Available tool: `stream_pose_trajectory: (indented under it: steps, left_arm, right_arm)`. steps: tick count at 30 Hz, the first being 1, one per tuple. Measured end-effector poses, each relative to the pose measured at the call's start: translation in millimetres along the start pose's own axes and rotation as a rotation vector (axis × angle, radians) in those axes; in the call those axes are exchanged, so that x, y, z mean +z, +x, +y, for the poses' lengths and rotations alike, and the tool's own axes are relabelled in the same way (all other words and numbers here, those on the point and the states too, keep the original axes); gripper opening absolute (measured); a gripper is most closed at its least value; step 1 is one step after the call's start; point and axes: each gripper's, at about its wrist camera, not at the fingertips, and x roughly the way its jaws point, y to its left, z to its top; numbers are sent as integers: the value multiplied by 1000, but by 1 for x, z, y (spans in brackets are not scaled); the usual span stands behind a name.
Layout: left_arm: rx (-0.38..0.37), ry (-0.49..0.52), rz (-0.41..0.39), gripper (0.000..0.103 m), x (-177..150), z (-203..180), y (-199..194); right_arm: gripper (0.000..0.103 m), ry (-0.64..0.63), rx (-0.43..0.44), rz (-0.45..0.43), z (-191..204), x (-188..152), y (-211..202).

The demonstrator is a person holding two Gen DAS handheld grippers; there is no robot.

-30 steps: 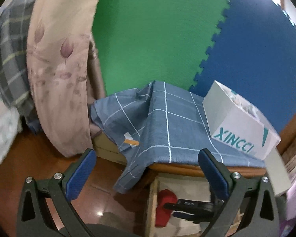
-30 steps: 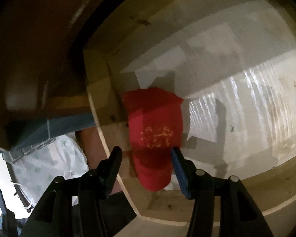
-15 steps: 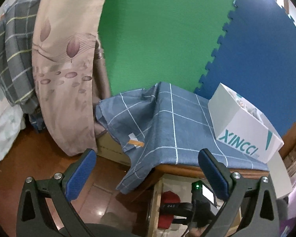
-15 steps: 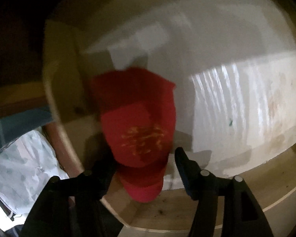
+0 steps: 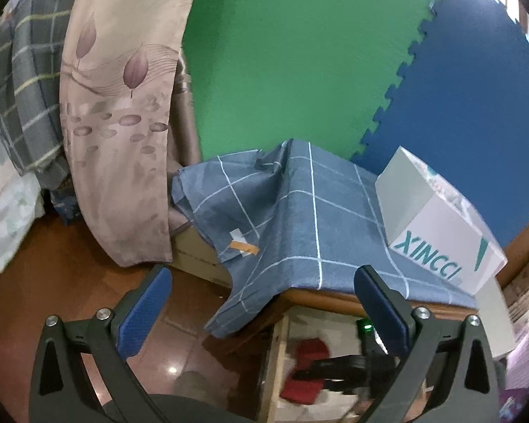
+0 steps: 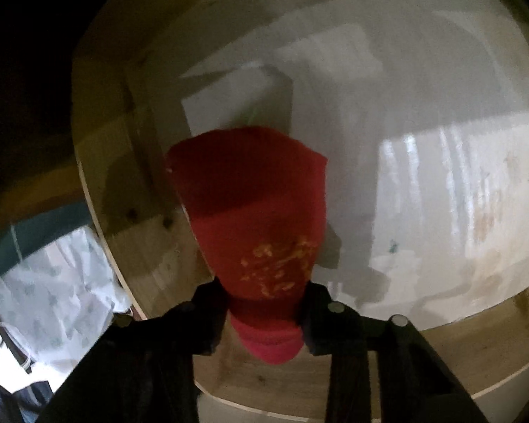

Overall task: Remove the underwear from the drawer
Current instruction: 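Lower the right gripper into the drawer and grasp the red sock, then lift the red sock out of the drawer with the right gripper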

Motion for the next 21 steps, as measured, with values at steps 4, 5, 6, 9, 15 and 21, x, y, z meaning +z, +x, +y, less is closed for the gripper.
stream_pose_trajectory:
  steps: [4,5,6,9,15,21]
  left_arm:
    - [39,95,-3,102,-4,-18,1]
    - [47,122,-4,102,-5,-23,1]
    - [60,153,-5,102,-6,-29,1]
    - [70,222,1,102,-9,-42,3]
    - [46,227,36,102,-9,-51,10]
    - [65,157,135,102,-12,-54,30]
  right_arm:
    - [32,-13,31,27,-35,-1,-4]
    - [32,-1,45,36,-45,-2,-4]
    - [32,4,50,35,-54,-8,1]
    - [31,-4,35,-2,-71,-1,-17]
    - [31,-15,-50,-16,-117,-6,-40]
    - [31,-133,-130,-90,-123,-14,-57]
